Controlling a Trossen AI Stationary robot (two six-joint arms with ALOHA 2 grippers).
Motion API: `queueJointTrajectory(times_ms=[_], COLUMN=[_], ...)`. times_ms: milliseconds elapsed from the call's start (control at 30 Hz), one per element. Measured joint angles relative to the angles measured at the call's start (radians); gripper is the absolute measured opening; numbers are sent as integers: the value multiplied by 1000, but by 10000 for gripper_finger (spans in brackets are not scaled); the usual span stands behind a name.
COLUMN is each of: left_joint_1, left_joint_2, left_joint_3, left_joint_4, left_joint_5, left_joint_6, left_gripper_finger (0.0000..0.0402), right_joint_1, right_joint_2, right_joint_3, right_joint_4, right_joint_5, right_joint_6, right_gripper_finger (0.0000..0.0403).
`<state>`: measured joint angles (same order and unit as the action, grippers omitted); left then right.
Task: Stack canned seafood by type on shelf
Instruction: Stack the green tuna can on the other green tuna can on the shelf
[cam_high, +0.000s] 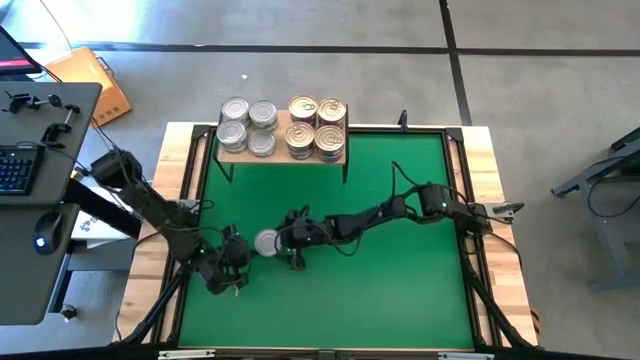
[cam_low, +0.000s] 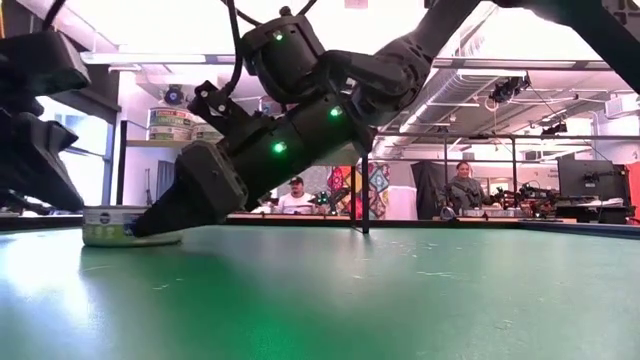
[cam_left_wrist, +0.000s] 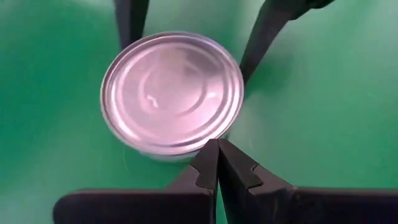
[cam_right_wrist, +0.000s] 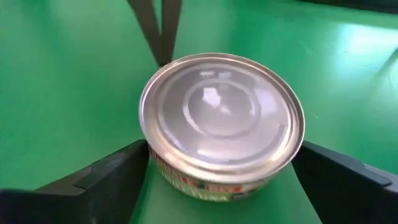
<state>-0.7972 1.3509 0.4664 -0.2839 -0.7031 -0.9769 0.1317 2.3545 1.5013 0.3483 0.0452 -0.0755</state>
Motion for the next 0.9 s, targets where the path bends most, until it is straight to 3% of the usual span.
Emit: queueJointTrajectory(times_ms=[267,533,700,900], left_joint_1=[69,72,30,-79], left_joint_2=[38,39,39,39], left_joint_3=[-2,34,119,194], left_joint_4=[123,122,-61,-408], left_joint_5=[-1,52,127,159], left_joint_6=[188,228,146,-96], left_gripper_finger=[0,0,0,0], right_joint_1=[-41,-23,3,30], right_joint_2=[27,36,37,27], right_joint_3=[2,5,4,5], right_joint_4=[37,35,-14,-46], right_joint_5=[-80,-62,-40,35], right_joint_6=[57,80,100,125], right_gripper_finger=[379,346,314,278])
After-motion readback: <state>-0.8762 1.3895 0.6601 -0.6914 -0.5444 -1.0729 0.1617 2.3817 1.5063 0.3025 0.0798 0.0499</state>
